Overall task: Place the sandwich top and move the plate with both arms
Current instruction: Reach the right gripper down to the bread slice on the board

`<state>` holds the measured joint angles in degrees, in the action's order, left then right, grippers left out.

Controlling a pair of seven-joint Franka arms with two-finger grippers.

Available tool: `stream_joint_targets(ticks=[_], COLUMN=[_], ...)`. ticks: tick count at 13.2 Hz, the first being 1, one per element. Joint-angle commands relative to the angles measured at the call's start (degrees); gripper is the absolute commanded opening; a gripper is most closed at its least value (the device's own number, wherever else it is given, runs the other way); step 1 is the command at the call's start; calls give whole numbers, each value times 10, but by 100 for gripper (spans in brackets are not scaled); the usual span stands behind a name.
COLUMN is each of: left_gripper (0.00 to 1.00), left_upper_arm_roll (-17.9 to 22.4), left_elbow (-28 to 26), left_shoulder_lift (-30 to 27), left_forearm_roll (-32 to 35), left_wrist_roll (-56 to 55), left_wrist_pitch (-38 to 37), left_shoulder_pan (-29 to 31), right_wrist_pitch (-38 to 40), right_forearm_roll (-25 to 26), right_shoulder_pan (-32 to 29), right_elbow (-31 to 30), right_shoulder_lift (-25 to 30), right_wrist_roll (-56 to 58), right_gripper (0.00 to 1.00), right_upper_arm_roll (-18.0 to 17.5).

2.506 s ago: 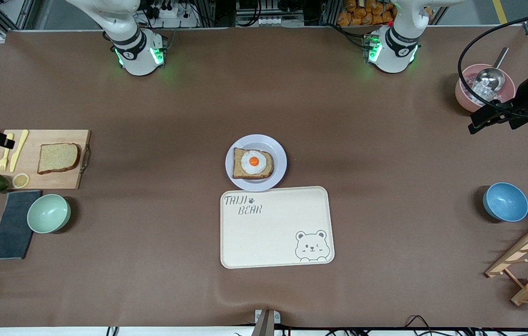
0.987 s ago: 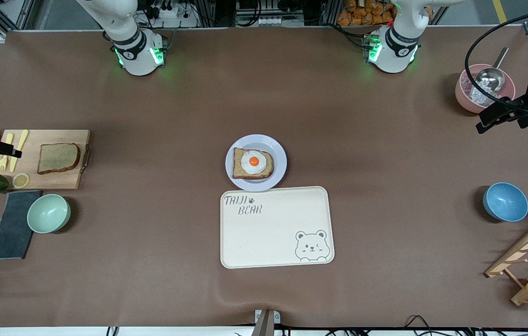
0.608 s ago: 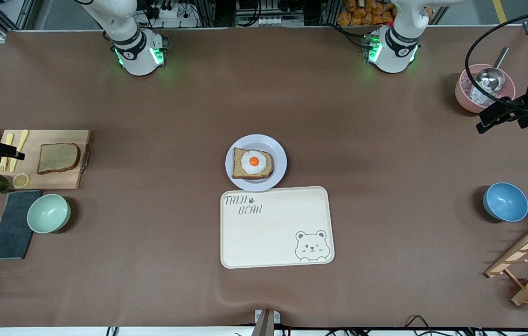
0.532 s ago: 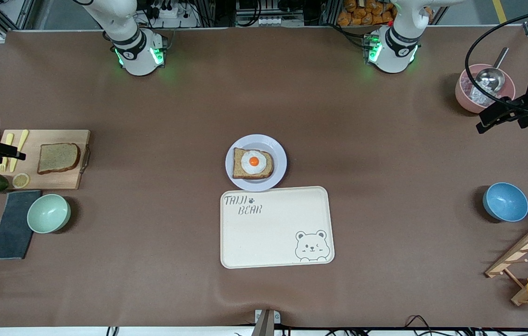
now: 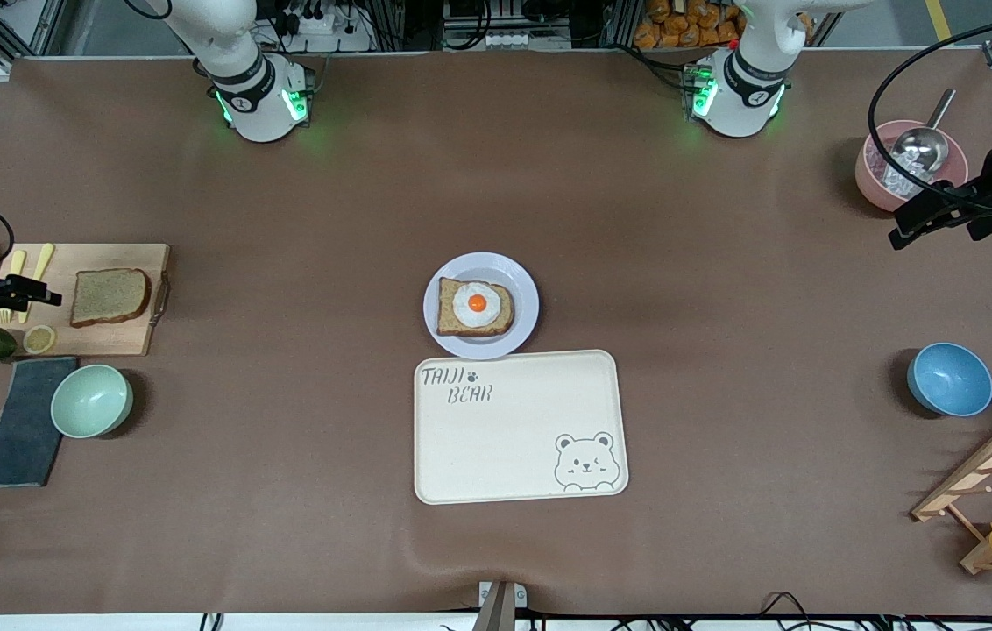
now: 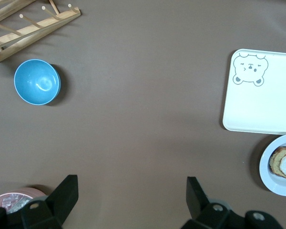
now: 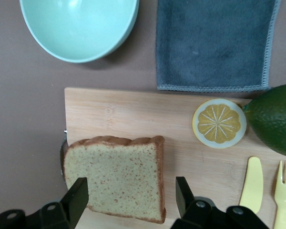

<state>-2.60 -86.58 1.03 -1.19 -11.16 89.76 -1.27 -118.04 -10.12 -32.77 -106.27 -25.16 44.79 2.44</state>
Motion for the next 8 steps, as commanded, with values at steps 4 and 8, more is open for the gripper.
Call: stream_joint_targets(ticks=[4, 8], left_gripper=[100, 100], left_upper_arm_roll=[-8, -9], left_elbow=[4, 3], left_shoulder_lift=[-3, -3], left_forearm_roll=[3, 3], left_wrist_roll=[-2, -2], left_wrist_pitch=[-10, -10], left_shoulder_pan=[0, 0], right_wrist_pitch=[-17, -18], right_forearm_roll=[-30, -39], right_shoulder_pan=[-31, -38], right_elbow=[1, -1], right_shoulder_lift=[-33, -46], right_wrist_roll=[50, 65], right_gripper=[80, 76], right_upper_arm_roll=[-9, -9])
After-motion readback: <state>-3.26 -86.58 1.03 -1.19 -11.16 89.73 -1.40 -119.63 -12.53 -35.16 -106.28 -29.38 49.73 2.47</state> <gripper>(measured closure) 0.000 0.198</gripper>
